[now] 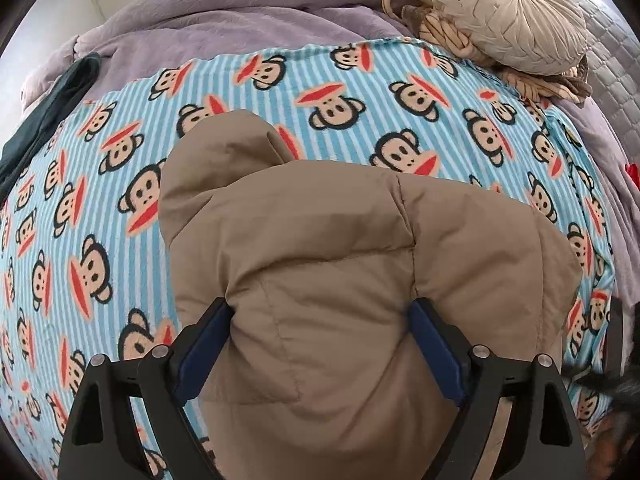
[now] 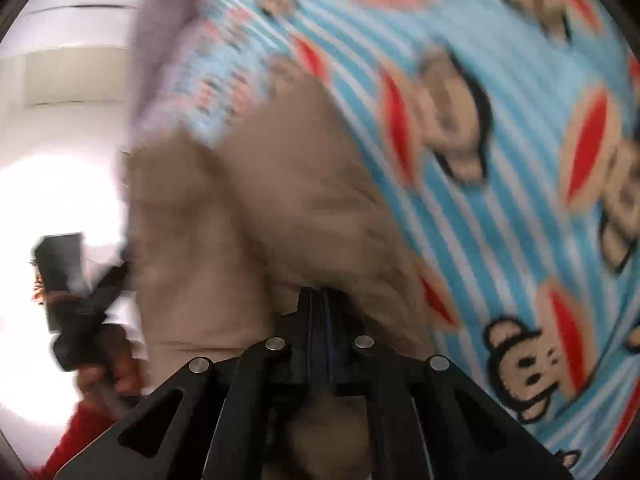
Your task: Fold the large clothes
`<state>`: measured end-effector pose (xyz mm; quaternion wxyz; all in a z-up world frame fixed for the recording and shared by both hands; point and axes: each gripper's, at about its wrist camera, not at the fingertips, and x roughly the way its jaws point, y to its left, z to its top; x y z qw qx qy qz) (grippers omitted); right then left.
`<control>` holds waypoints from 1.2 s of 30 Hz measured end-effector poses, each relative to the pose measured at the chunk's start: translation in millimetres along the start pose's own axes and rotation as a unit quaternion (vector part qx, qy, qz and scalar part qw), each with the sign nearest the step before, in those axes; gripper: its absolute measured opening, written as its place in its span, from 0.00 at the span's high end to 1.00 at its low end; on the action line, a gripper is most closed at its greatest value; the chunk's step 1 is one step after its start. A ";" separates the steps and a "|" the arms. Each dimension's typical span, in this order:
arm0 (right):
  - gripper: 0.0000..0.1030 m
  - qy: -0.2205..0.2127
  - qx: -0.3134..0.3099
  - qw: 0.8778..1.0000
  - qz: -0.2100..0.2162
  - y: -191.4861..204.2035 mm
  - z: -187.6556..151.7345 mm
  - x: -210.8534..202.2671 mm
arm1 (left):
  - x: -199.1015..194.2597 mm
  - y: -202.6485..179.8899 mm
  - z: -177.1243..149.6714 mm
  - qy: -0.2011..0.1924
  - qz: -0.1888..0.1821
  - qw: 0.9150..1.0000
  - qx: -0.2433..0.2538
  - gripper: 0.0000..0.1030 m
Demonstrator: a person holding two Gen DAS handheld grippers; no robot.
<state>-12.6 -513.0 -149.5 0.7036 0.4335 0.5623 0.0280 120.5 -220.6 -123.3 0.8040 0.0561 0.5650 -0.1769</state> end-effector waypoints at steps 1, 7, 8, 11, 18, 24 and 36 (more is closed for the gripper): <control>0.79 -0.019 -0.004 1.000 0.010 4.4 1.4 -13.6 | 0.0 0.0 0.0 0.001 0.001 1.000 0.000 0.14; 0.60 -0.018 -0.105 0.994 0.002 48.6 6.5 -40.5 | 0.8 -5.2 -0.6 0.000 0.017 1.000 0.002 0.14; 0.60 -0.003 -0.129 0.991 -0.019 54.9 4.6 -31.2 | 0.7 -5.1 -0.5 -0.001 0.018 1.000 0.001 0.13; 0.60 0.050 -0.156 0.983 -0.080 53.2 -5.0 11.7 | -1.3 -3.8 -0.7 0.003 0.023 1.000 0.000 0.13; 0.60 0.057 -0.131 0.986 -0.082 33.6 -11.5 28.6 | -22.6 6.2 -9.4 0.014 0.035 0.999 -0.009 0.13; 0.59 0.067 -0.133 0.984 -0.094 39.6 3.2 55.9 | -39.4 11.1 -24.1 0.013 0.037 0.999 -0.017 0.13; 0.57 0.064 -0.122 0.986 -0.097 50.1 11.2 73.2 | -56.1 23.9 -45.8 0.018 0.032 0.999 -0.040 0.07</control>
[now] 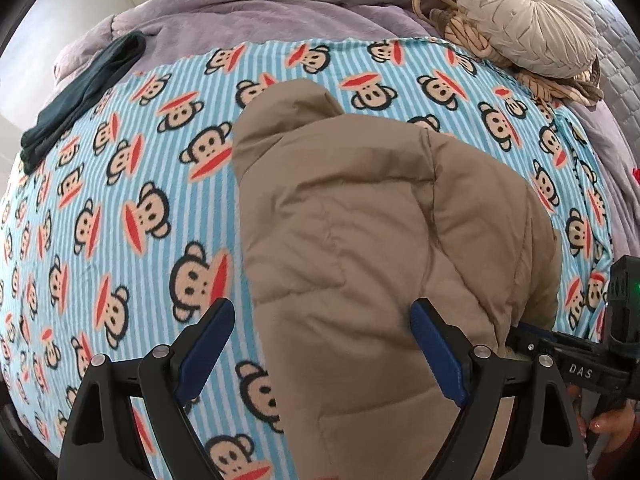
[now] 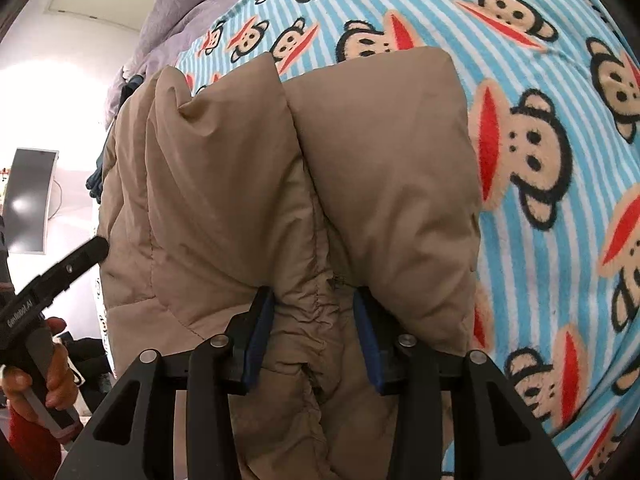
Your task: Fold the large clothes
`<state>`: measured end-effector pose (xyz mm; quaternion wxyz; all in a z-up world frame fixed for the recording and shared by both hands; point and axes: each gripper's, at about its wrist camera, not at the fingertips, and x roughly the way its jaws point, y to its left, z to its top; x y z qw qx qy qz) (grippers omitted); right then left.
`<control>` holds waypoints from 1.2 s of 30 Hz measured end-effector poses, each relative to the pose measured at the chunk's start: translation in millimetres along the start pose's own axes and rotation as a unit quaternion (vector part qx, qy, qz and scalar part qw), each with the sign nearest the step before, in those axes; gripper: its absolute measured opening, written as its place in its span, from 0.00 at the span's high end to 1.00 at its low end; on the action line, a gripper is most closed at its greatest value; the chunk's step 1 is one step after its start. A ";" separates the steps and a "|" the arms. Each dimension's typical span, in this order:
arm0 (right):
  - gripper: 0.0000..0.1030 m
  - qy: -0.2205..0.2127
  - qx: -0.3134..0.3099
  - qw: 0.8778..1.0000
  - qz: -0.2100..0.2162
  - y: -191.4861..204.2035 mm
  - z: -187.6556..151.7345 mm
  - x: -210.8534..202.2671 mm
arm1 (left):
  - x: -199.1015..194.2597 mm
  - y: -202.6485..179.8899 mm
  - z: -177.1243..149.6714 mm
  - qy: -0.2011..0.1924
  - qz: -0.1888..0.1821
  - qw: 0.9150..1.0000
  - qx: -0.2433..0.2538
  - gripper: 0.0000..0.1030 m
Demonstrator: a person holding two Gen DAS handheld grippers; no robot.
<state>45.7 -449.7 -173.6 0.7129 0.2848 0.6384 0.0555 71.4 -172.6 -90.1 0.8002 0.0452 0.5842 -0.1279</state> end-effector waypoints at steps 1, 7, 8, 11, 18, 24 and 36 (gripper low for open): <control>0.57 -0.001 0.000 1.000 -0.001 0.6 0.4 -0.2 | -0.5 1.8 -1.6 -0.001 -0.002 1.000 -0.003 0.02; 0.56 -0.003 0.006 1.000 -0.004 0.3 -3.7 -3.2 | 0.4 15.2 -15.5 0.000 -0.019 1.000 -0.011 0.00; 0.56 -0.002 0.005 1.000 -0.005 0.5 -3.9 -3.5 | 0.9 17.1 -17.4 0.002 -0.024 1.000 -0.015 0.00; 0.55 0.001 0.003 1.000 -0.006 0.4 -1.8 -3.7 | 7.2 27.1 -23.5 0.016 -0.066 0.997 -0.038 0.00; 0.49 0.003 0.011 1.000 -0.006 -0.9 -2.5 -10.5 | 26.7 40.4 -30.0 0.051 -0.134 0.986 -0.080 0.00; 0.23 -0.026 0.004 1.000 0.005 -2.5 -2.9 -43.3 | 35.1 49.9 -31.3 0.061 -0.163 0.980 -0.094 0.00; 0.00 -0.001 0.007 1.000 0.021 -50.4 15.5 -62.8 | 59.9 75.6 -33.1 0.092 -0.293 0.946 -0.101 0.00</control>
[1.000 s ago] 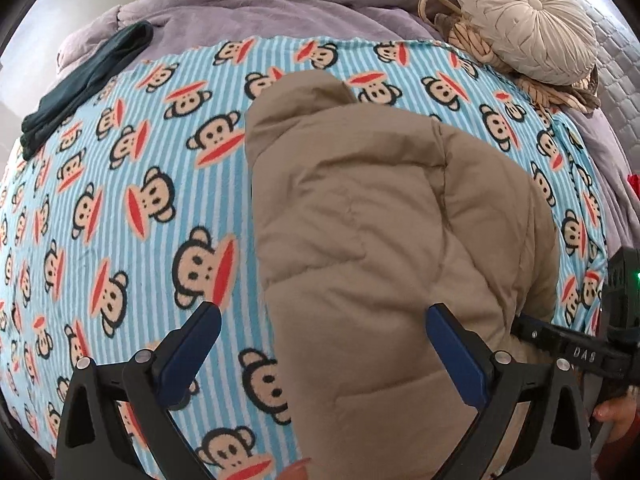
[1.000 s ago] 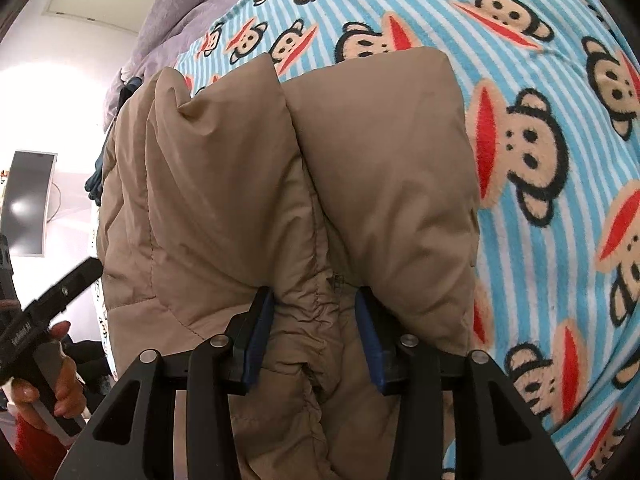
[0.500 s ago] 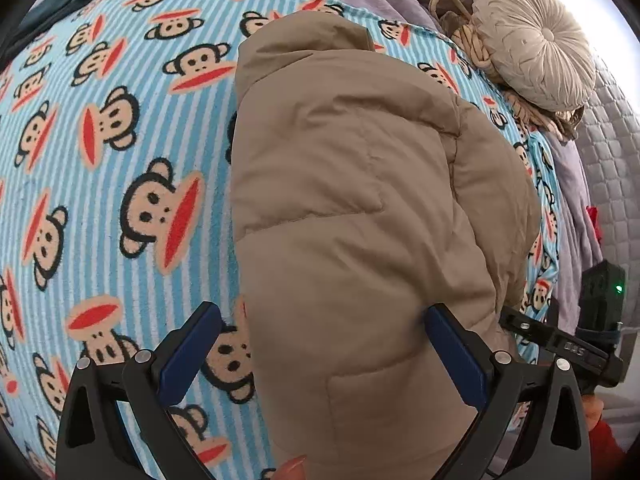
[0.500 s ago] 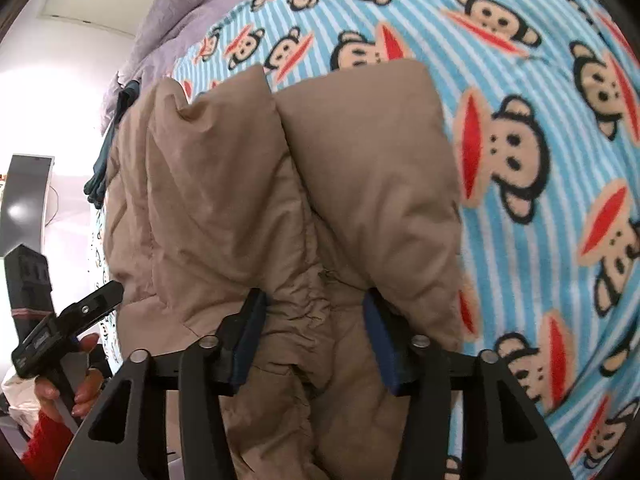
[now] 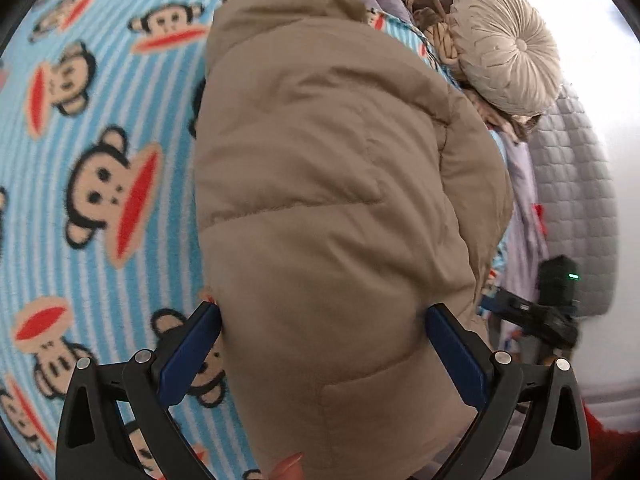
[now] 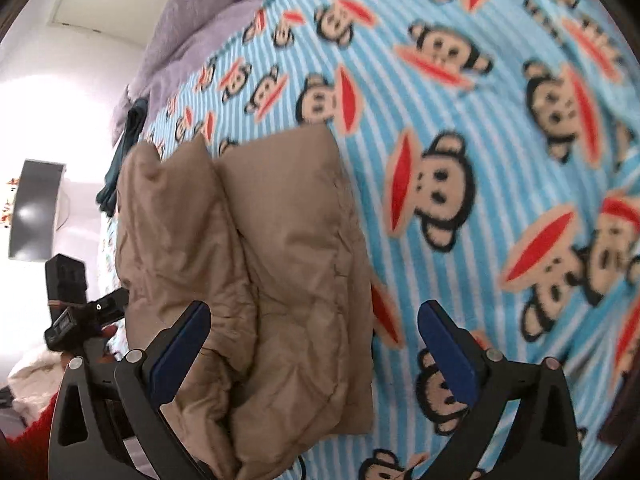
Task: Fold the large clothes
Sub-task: 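Grasp the folded tan jacket bundle with both tools and lift it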
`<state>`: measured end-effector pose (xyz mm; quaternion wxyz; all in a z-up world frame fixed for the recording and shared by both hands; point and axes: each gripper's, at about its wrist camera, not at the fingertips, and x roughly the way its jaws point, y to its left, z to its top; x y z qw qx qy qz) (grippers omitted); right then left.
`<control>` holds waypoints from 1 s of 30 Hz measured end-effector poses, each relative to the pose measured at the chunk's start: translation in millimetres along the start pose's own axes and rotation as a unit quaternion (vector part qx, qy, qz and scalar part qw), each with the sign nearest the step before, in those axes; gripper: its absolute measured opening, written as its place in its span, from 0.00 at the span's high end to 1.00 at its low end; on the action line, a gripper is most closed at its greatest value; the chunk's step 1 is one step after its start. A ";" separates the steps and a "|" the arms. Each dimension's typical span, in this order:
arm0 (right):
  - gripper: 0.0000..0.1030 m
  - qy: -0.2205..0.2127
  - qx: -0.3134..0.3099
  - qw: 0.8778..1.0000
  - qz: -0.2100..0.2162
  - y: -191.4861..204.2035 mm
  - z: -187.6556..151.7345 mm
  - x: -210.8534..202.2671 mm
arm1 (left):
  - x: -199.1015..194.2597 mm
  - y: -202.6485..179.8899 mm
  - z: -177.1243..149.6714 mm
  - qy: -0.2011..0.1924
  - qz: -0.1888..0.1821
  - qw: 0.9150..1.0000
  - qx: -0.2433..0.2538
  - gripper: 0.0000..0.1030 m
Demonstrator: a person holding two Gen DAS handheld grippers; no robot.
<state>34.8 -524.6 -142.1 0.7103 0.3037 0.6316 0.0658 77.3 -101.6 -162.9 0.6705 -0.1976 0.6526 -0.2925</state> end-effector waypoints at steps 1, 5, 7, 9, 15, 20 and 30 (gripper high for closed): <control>0.00 0.007 0.003 1.000 0.008 -4.3 2.0 5.0 | 1.2 4.8 0.9 0.004 -0.011 1.000 -0.005 0.00; 0.00 0.031 0.013 0.997 0.066 -14.4 10.9 25.0 | 8.3 16.7 5.6 0.011 -0.050 0.999 -0.018 0.00; 0.00 0.049 0.023 0.993 0.105 -18.3 15.5 36.3 | 12.5 19.0 8.0 0.012 -0.059 0.998 -0.018 0.00; 0.00 0.069 0.030 0.988 0.138 -19.3 20.3 50.1 | 16.1 18.7 9.0 0.012 -0.061 0.998 -0.010 0.00; 0.00 0.113 0.018 0.980 0.164 -12.1 30.7 86.3 | 33.2 14.5 14.9 0.011 -0.046 0.999 0.015 0.00; 0.00 0.127 0.013 0.978 0.166 -2.2 30.2 103.7 | 45.6 18.1 19.1 0.019 -0.050 0.999 -0.012 0.00; 0.32 0.112 0.068 0.977 0.168 1.3 13.0 81.3 | 29.3 -7.3 18.9 -0.003 -0.060 0.998 -0.006 0.13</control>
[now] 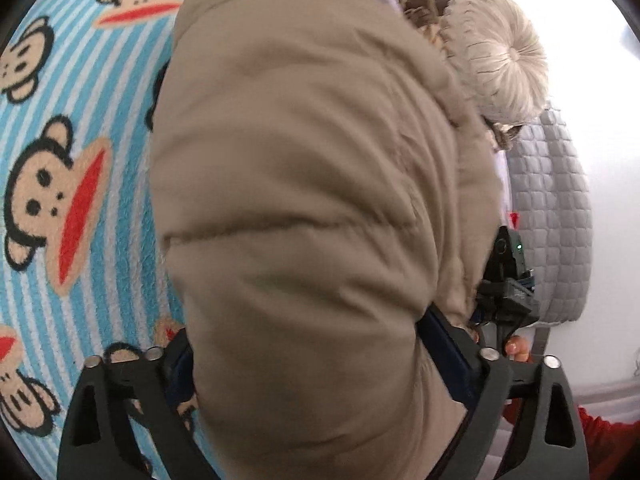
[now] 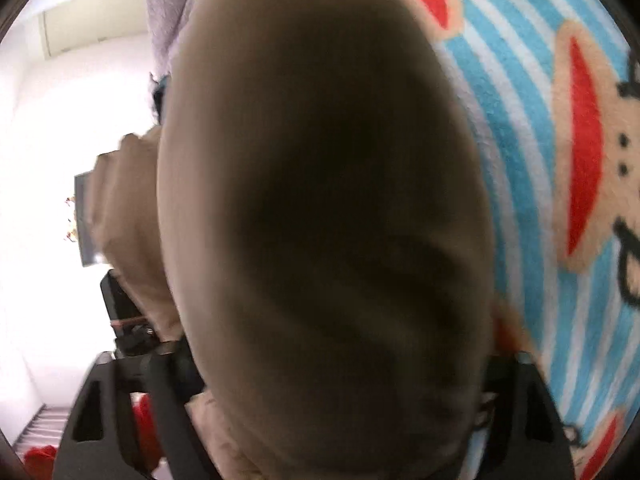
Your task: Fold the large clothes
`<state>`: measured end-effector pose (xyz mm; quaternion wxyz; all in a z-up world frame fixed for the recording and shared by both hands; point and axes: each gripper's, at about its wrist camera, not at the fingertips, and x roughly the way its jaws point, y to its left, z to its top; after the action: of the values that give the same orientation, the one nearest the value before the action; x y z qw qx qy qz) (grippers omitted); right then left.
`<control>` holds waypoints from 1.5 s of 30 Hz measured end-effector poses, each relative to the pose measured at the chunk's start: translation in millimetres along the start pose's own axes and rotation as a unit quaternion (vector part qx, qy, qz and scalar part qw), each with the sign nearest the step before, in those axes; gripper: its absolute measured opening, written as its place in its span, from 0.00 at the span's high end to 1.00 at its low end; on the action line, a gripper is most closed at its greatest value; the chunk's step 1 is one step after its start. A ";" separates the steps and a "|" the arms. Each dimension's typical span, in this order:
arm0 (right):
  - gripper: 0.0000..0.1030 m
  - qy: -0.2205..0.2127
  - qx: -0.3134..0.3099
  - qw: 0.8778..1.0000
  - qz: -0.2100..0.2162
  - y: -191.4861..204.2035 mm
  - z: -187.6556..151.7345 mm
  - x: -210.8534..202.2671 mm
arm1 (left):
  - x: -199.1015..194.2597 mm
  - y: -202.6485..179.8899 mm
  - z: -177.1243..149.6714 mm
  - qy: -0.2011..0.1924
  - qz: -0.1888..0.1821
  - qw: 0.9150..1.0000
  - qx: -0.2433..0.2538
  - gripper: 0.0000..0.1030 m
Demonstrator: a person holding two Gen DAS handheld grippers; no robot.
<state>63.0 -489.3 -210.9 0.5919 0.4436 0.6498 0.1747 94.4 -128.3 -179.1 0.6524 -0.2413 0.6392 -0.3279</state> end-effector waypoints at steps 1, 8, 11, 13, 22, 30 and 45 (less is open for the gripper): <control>0.34 -0.003 -0.002 1.000 0.002 2.7 -2.7 -2.2 | -4.8 -0.7 -0.7 -0.003 -0.008 1.000 0.002 0.15; 0.40 -0.044 -0.028 0.998 0.018 50.5 -31.6 -12.2 | -50.6 -4.9 11.7 -0.024 -0.049 0.998 0.036 0.16; 0.40 -0.062 -0.042 0.997 0.024 80.3 -40.3 -3.8 | -83.8 7.6 24.7 -0.034 -0.053 0.997 0.044 0.16; 0.40 -0.068 -0.052 0.996 0.027 100.8 -47.5 10.7 | -108.8 17.2 36.8 -0.043 -0.046 0.997 0.051 0.16; 0.40 -0.055 -0.084 0.993 0.059 176.8 -30.2 110.9 | -203.4 91.2 96.2 -0.097 0.008 0.994 0.054 0.16; 0.25 -0.029 -0.062 0.997 -0.025 160.5 -7.0 182.3 | -177.8 178.3 116.6 -0.086 0.048 0.995 -0.023 0.06; 0.40 -0.116 -0.131 0.985 -0.005 188.0 -82.5 50.9 | -247.6 117.0 137.7 -0.213 0.168 0.961 0.054 0.33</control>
<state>61.1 -322.3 -81.1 0.7171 0.3758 0.5509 0.2027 253.0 117.9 -88.6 0.8314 -0.1589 0.4979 -0.1886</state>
